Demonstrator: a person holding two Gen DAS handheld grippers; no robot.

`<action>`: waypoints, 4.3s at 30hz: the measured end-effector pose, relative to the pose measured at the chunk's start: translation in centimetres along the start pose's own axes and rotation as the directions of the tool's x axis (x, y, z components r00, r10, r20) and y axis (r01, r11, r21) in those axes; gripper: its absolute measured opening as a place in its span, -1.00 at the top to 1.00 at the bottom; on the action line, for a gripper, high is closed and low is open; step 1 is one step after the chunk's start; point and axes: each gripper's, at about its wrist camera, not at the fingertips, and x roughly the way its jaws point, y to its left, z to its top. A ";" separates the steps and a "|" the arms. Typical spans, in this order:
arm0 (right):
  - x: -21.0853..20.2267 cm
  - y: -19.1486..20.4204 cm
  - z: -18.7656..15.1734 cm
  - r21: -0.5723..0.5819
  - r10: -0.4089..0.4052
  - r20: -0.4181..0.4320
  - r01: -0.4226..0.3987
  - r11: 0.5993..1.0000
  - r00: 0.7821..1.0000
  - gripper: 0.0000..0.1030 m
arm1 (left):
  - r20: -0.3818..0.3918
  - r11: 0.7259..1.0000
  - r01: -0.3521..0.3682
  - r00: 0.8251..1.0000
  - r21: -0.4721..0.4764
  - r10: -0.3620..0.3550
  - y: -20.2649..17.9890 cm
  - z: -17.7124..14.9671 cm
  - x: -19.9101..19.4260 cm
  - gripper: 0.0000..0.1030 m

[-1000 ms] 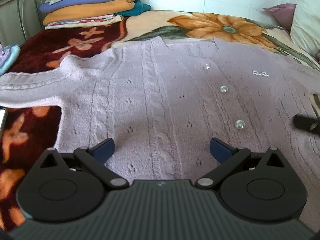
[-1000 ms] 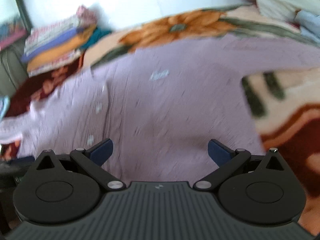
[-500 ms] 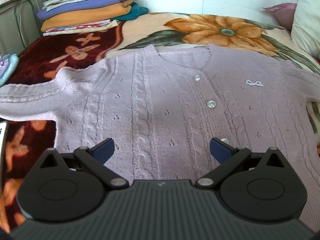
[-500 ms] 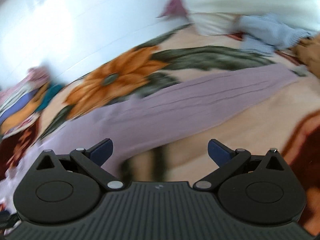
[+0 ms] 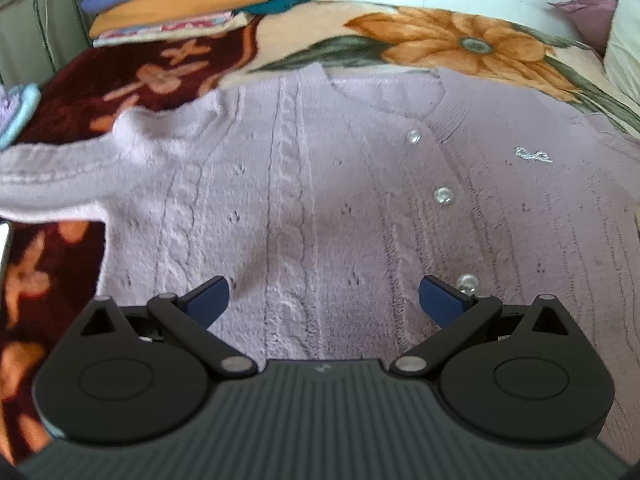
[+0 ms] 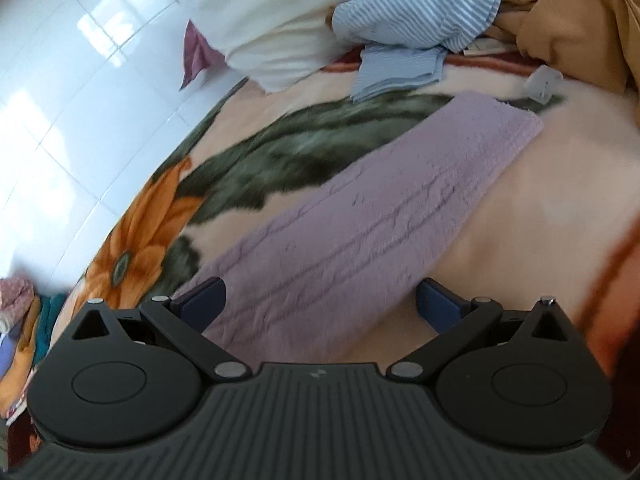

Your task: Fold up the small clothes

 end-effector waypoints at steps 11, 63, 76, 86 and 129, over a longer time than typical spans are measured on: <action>0.8 1.5 -0.6 -0.106 -0.042 0.033 0.045 0.993 0.999 -0.76 | 0.008 1.000 -0.022 1.000 0.014 0.022 -0.3 -0.9 0.5 -1.00; -14.2 35.5 -16.2 -0.455 0.487 -0.071 -0.463 0.761 0.871 0.74 | 0.093 0.993 -0.017 0.995 -0.117 0.028 10.8 1.8 -4.7 -1.00; -7.3 38.6 -29.9 -0.490 0.380 -0.342 -0.508 0.708 0.859 0.72 | 0.103 0.986 -0.004 0.994 -0.166 0.021 14.0 1.8 -4.8 -1.00; -7.0 37.0 -31.1 -0.379 0.379 -0.517 -0.602 0.703 0.767 -0.47 | 0.129 0.995 0.024 0.992 -0.096 -0.012 11.9 2.9 -4.6 -1.00; -7.9 20.5 -19.7 -0.384 0.222 -0.195 -0.282 0.879 0.955 -0.62 | 0.146 0.897 0.227 0.942 0.379 -0.301 -10.4 6.7 4.9 0.70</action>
